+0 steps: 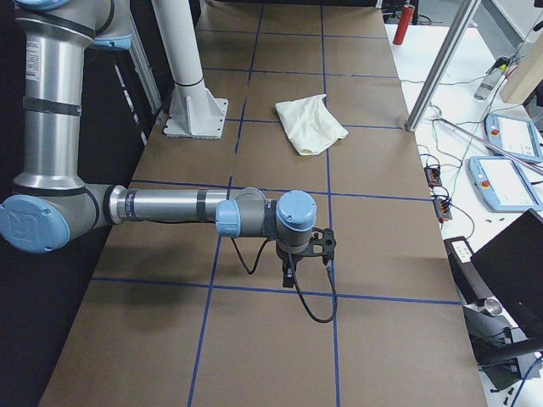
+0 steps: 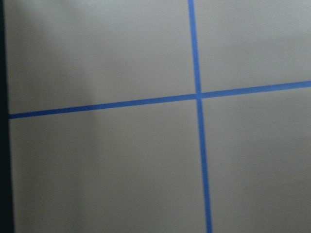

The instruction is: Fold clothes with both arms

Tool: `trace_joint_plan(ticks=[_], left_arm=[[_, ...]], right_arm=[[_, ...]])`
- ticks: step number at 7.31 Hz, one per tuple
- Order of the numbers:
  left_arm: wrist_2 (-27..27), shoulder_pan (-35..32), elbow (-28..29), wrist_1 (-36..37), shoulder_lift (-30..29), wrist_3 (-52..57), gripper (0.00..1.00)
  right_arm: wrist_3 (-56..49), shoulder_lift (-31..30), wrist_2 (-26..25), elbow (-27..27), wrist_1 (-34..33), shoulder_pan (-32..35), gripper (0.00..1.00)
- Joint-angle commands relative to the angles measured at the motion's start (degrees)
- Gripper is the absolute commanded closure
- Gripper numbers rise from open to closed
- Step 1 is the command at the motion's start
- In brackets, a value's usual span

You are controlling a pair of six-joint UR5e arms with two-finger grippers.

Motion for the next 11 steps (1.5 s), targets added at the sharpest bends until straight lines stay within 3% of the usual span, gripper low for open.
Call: trace_joint_plan(ticks=[1,3,6,9,11], left_arm=[[-1.6,-0.02,0.74,0.04,0.12,0.35,0.0],[-7.02,-0.02,1.53,0.04,0.56,0.01,0.0],[-6.79,-0.2,5.66,-0.75,1.0,6.55,0.0],[-6.44,-0.72,5.23,-0.49,0.65,7.74,0.0],[-3.37,-3.01,4.7,-0.32,0.82,7.92,0.0]], right_arm=[[0.0,0.0,0.15,0.29,0.0,0.0,0.0],[0.0,0.0,0.15,0.29,0.0,-0.09,0.0],[0.0,0.0,0.15,0.21,0.0,0.0,0.0],[0.0,0.0,0.15,0.21,0.0,0.0,0.0],[0.0,0.09,0.15,0.12,0.0,0.0,0.0]])
